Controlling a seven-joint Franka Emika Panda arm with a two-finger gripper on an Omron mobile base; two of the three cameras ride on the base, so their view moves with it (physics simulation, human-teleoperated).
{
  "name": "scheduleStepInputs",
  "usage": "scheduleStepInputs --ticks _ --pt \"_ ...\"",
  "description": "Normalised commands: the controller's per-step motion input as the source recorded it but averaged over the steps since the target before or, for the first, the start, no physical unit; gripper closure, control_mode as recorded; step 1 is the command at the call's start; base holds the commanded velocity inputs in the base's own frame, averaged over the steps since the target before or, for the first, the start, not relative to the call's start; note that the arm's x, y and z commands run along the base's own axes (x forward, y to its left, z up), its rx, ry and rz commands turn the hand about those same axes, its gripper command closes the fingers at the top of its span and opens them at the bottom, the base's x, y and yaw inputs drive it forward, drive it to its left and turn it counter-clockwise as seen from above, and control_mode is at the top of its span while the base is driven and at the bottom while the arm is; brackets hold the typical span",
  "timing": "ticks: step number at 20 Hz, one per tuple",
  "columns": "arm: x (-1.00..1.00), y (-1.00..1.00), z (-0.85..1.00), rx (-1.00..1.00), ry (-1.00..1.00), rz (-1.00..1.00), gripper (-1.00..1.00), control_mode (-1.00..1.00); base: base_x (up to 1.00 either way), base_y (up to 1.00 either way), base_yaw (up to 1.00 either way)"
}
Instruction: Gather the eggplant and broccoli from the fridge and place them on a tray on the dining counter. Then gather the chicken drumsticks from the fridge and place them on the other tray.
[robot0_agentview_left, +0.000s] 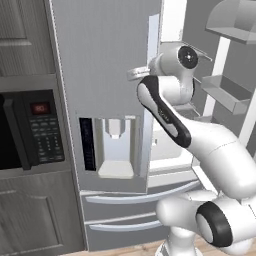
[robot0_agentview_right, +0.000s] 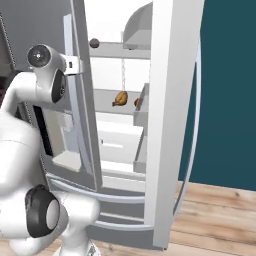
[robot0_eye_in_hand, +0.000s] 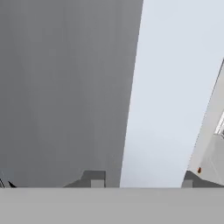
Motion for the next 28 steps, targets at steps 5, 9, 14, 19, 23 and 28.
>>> scheduleStepInputs --ticks 5,9,14,19,23,28 --pt "-0.89 0.92 0.00 -0.06 -0.04 0.18 1.00 -1.00 0.00 0.00 0.00" --pt "-0.91 0.98 0.00 -0.06 0.00 0.17 1.00 -1.00 0.00 0.00 0.00" --pt "-0.87 1.00 0.00 -0.06 0.00 0.16 1.00 -1.00 0.00 0.00 0.00" --pt "-0.85 0.80 0.00 -0.03 0.00 0.05 -1.00 -1.00 0.00 0.00 0.00" --pt "-0.99 -0.09 0.06 0.05 0.00 -0.07 -1.00 -1.00 0.00 0.00 0.00" --pt "-0.99 -0.79 0.15 0.19 0.00 -0.05 -1.00 -1.00 0.00 0.00 0.00"
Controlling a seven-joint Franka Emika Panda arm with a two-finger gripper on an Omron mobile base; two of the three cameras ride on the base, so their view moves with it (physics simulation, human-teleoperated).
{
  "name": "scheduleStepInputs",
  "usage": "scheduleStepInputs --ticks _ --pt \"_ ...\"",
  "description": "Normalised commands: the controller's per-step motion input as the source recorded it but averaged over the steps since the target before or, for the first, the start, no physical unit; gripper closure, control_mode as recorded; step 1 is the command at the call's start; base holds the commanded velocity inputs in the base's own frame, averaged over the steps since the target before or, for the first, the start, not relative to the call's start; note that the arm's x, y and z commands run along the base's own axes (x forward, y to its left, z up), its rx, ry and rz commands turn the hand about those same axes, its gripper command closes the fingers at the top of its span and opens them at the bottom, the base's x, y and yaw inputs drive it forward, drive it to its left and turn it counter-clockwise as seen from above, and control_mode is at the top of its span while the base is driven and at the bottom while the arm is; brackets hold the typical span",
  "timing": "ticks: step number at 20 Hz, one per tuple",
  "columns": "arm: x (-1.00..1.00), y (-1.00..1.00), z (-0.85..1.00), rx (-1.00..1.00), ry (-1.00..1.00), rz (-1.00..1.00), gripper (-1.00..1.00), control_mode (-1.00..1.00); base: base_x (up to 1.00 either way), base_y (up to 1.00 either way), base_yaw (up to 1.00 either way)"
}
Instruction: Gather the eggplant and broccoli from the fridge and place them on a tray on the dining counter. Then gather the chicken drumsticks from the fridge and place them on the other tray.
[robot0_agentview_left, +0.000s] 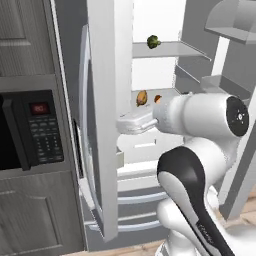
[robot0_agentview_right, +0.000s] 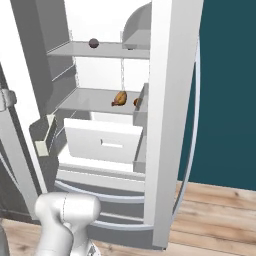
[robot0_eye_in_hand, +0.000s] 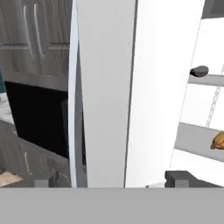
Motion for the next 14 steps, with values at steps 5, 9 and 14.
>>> scheduleStepInputs --ticks 5,9,14 --pt "-0.44 -0.99 0.21 0.26 0.11 -0.10 -1.00 -1.00 0.00 0.00 0.00" --pt "0.04 -0.85 0.35 0.27 0.32 -0.25 -1.00 -1.00 0.00 0.00 0.00" --pt "0.25 -0.53 0.25 0.22 0.37 -0.19 -1.00 -1.00 0.00 0.00 0.00"
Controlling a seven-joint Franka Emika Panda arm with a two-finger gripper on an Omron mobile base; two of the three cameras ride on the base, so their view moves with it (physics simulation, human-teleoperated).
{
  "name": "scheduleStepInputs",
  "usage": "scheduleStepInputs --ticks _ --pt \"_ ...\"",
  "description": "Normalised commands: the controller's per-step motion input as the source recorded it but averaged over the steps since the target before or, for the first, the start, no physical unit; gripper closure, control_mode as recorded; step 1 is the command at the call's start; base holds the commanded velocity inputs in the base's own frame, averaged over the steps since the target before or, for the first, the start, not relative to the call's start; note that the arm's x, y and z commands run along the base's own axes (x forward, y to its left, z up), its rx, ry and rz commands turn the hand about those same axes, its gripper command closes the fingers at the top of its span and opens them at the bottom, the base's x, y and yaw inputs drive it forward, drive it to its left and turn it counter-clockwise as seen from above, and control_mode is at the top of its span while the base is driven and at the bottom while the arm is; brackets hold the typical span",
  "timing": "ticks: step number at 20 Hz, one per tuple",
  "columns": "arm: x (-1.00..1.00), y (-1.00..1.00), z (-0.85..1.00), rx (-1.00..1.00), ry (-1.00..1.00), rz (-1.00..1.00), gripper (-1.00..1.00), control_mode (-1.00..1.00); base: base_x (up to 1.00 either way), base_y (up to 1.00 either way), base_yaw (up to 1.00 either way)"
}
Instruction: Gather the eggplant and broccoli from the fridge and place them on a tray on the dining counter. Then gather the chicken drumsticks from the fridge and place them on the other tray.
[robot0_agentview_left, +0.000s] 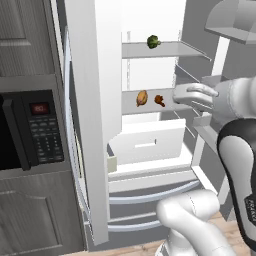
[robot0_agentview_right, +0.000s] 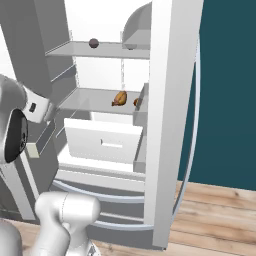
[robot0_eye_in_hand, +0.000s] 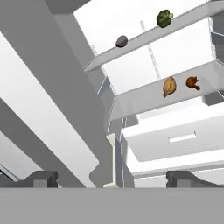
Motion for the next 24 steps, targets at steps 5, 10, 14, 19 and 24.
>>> scheduleStepInputs --ticks 5,10,14,19,24 --pt "0.49 -0.08 0.00 0.18 0.22 0.01 -1.00 -1.00 0.00 0.00 0.00" --pt "0.43 0.13 -0.13 0.13 0.04 0.06 -1.00 -1.00 0.00 0.00 0.00" --pt "0.44 0.20 -0.16 0.11 0.04 0.06 -1.00 -1.00 0.00 0.00 0.00" --pt "0.41 0.24 -0.14 0.11 0.02 0.08 -1.00 -1.00 0.00 0.00 0.00" --pt "0.25 0.41 -0.15 0.09 0.01 0.11 -1.00 -1.00 0.00 0.00 0.00"
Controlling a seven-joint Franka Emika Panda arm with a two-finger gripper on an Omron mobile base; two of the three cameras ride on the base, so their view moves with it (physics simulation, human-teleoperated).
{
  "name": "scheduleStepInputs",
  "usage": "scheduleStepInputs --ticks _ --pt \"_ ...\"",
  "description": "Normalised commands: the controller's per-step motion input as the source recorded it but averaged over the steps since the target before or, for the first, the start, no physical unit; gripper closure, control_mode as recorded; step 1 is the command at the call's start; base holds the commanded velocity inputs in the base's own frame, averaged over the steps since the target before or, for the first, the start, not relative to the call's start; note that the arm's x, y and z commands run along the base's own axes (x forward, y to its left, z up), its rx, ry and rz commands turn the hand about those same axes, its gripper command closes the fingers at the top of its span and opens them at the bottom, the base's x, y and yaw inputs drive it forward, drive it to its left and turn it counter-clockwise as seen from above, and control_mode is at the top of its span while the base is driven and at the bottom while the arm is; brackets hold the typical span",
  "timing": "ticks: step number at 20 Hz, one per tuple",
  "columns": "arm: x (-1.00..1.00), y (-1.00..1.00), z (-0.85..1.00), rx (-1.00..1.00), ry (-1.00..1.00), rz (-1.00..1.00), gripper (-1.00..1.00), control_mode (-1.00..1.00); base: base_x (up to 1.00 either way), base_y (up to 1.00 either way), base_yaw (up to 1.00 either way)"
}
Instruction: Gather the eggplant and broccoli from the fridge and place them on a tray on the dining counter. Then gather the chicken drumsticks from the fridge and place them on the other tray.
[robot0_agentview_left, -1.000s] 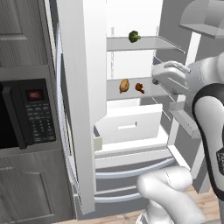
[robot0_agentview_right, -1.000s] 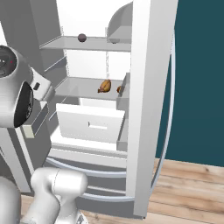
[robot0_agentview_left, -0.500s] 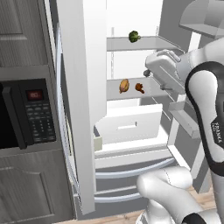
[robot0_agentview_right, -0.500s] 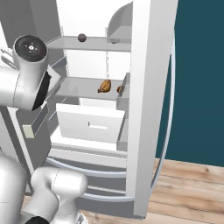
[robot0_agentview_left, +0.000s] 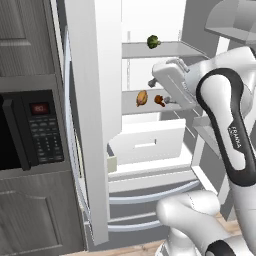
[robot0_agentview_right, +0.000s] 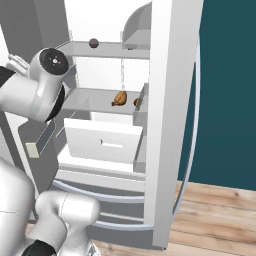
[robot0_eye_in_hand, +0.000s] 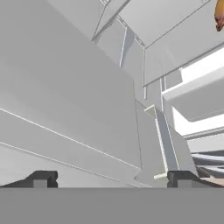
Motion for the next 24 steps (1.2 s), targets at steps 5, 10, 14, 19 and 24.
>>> scheduleStepInputs --ticks 5,10,14,19,24 --pt "0.13 0.41 -0.10 0.09 0.00 0.12 -1.00 -1.00 0.00 0.00 0.00" --pt "0.12 0.40 -0.06 0.08 0.02 0.14 -1.00 -1.00 0.00 0.00 0.00" --pt "0.07 0.46 -0.02 0.06 0.04 0.16 -1.00 -1.00 0.00 0.00 0.00" --pt "0.14 0.53 -0.03 0.04 0.05 0.15 -1.00 -1.00 0.00 0.00 0.00" --pt "0.18 0.65 -0.02 0.03 0.05 0.09 -1.00 -1.00 0.00 0.00 0.00"
